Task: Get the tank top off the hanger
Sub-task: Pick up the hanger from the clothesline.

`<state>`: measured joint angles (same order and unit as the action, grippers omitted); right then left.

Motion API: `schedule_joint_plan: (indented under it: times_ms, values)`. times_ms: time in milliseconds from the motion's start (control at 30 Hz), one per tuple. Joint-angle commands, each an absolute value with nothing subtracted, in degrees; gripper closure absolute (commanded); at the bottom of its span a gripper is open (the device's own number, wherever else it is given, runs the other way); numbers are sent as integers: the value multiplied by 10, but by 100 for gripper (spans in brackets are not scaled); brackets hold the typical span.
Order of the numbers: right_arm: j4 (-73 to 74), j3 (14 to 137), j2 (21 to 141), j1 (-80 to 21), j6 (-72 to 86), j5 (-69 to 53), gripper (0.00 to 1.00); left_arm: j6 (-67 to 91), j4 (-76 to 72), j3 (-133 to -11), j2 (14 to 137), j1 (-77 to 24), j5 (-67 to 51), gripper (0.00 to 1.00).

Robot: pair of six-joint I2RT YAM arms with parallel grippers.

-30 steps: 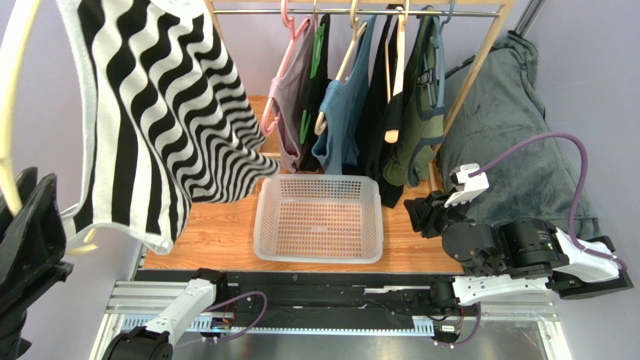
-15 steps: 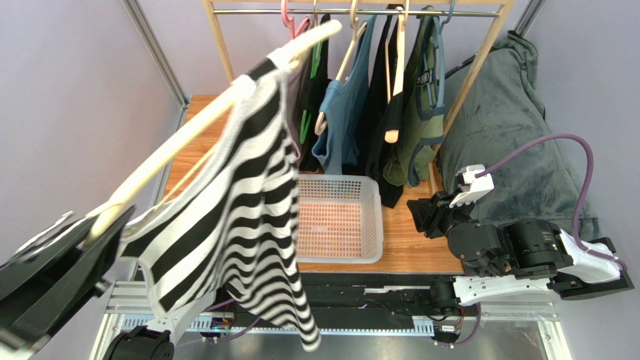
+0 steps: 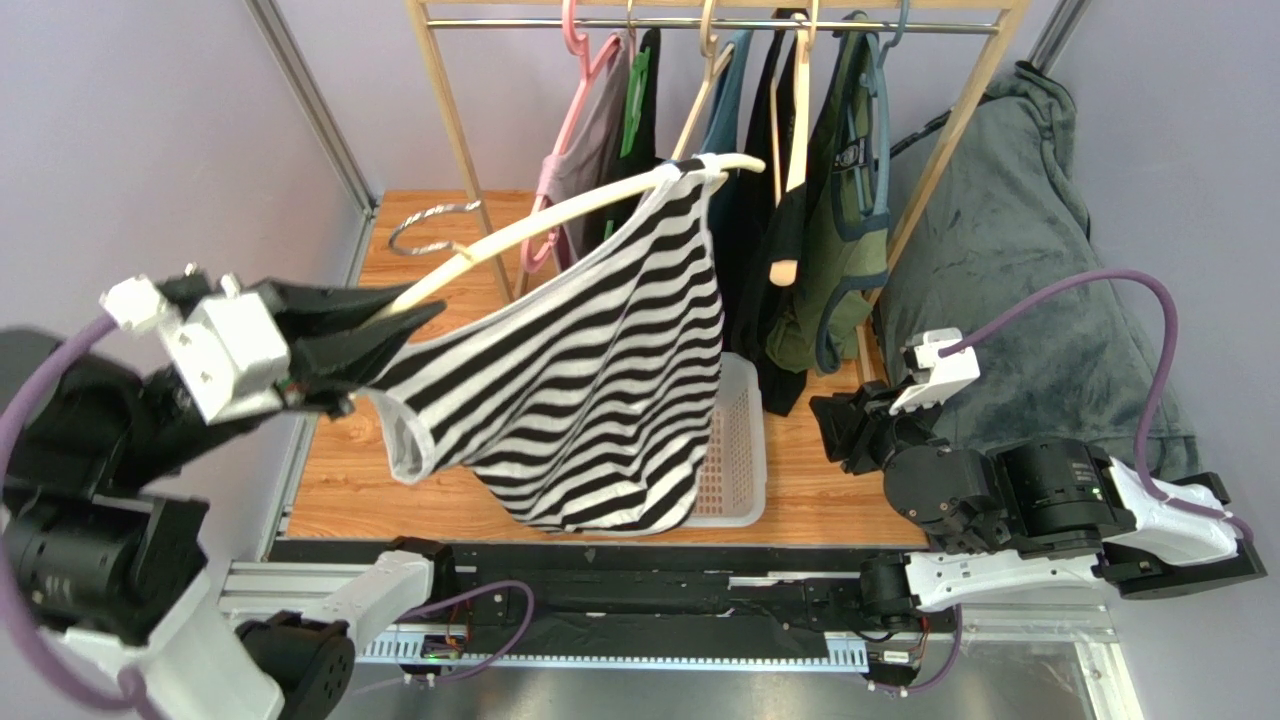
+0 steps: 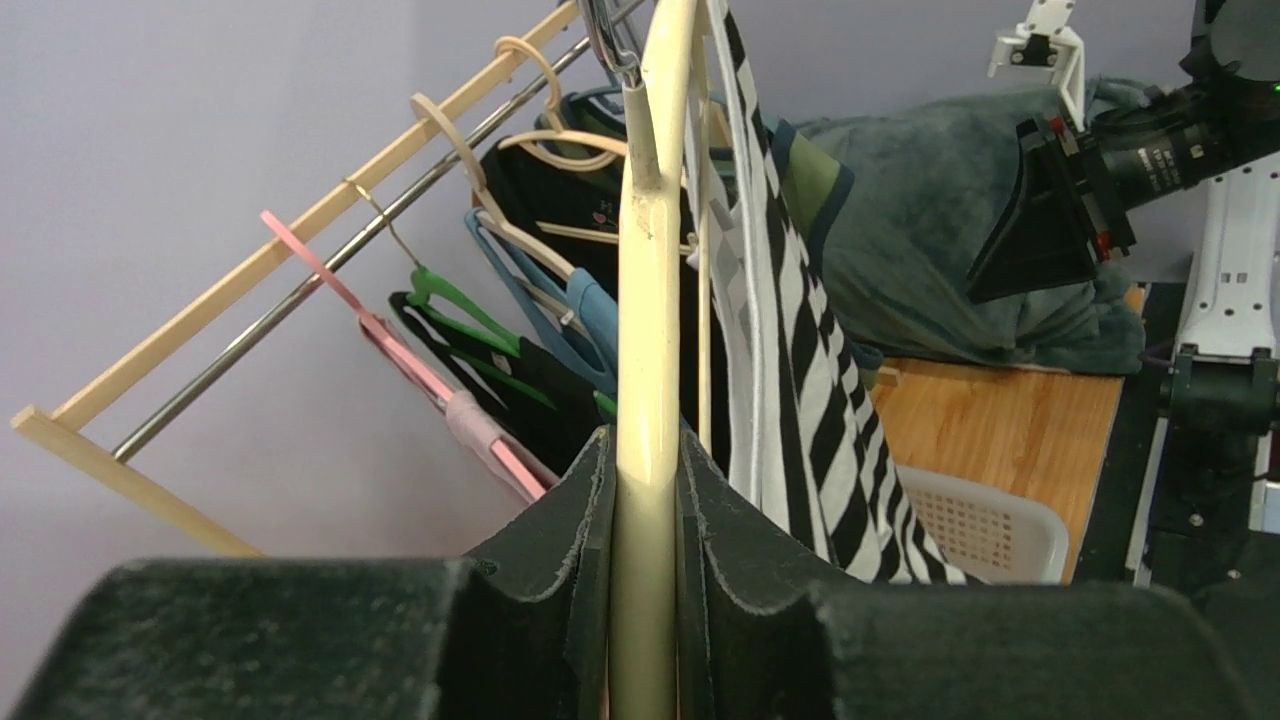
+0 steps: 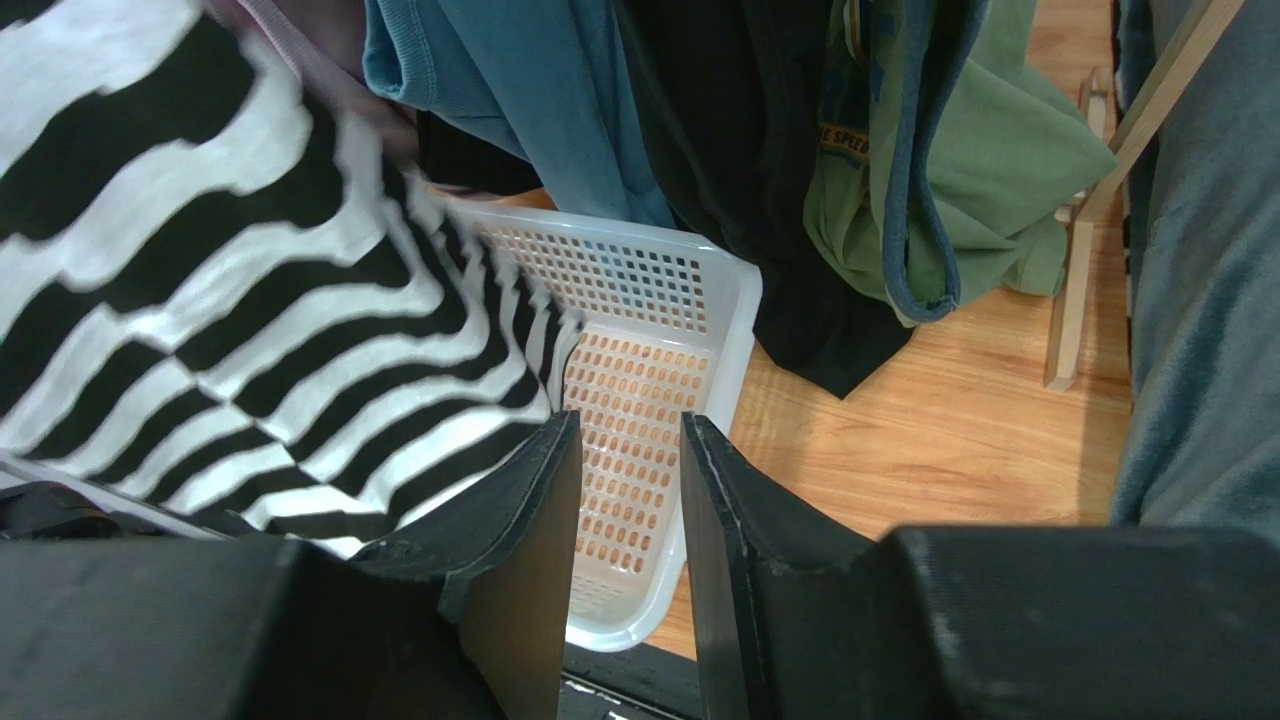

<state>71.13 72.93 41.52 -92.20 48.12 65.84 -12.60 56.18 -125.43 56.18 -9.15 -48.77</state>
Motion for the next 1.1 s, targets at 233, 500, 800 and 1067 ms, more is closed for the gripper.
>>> schedule_joint_plan:
  times_ms: [233,500,800,1067]
  values:
    - [650,766,457,-924,439,697,65,-133,487,-1448,732,-92,-572,96]
    - [641,771,466,-924,428,697,65,-146,391,-1402,729,-98,-568,94]
    - [635,768,465,-925,428,697,65,-134,366,-1397,732,-100,-569,94]
    - [591,780,476,-925,364,685,45,-153,417,-1214,636,-101,-589,93]
